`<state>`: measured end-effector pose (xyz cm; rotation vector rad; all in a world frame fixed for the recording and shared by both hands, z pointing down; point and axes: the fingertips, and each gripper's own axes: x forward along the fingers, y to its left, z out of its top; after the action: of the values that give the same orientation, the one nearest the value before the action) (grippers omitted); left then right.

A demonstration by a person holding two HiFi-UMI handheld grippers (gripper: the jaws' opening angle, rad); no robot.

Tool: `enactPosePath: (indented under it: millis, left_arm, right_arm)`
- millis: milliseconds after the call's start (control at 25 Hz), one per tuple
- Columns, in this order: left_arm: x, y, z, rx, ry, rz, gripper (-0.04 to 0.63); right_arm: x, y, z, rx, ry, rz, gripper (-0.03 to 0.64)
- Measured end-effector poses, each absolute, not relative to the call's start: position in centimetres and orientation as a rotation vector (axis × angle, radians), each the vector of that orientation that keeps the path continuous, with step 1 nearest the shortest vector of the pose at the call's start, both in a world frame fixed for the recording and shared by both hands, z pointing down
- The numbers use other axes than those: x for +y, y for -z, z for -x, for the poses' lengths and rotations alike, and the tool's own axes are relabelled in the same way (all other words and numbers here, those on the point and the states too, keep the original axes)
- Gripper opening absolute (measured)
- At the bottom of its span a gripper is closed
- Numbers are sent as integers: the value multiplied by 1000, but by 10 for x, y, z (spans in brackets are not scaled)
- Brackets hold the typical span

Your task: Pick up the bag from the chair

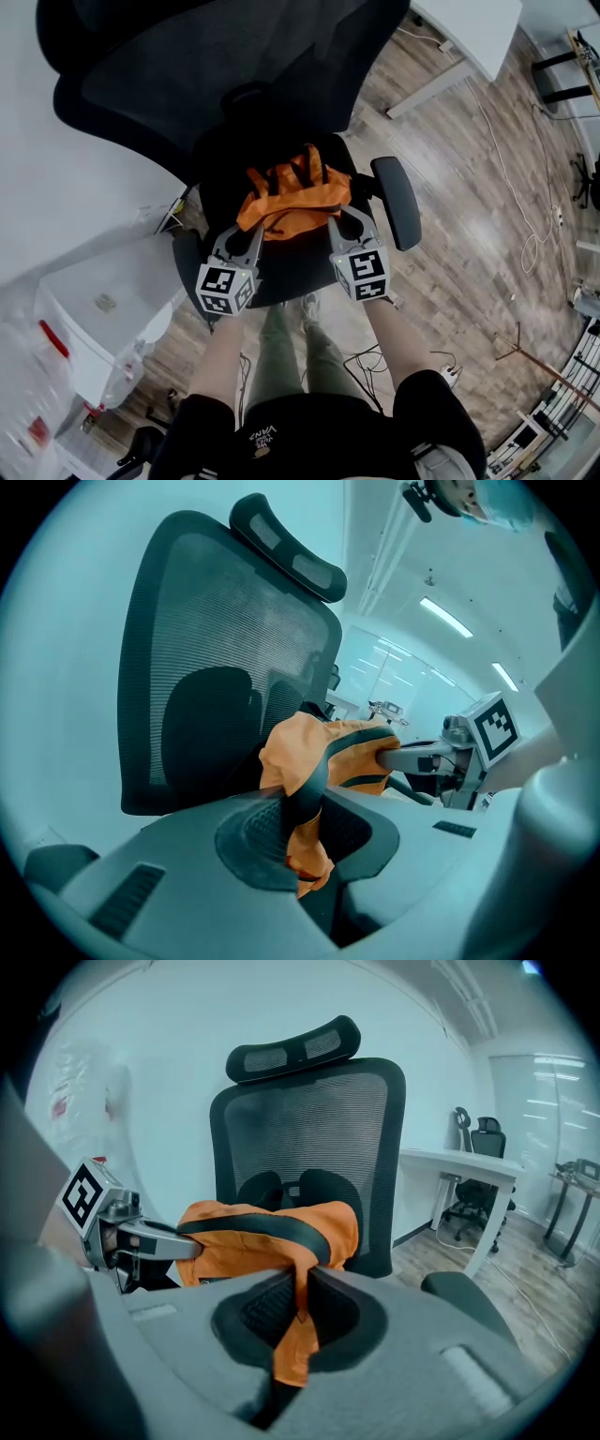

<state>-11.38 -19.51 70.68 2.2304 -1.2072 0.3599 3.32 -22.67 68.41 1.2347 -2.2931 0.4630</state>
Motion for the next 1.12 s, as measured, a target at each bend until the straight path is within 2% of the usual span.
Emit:
enactPosePath:
  millis: [1120]
  left_arm:
    - [-182,-591,88,-1225,-334,-2406,38]
  right_arm:
    - [-180,-583,-63,-2366,-458,-1375,9]
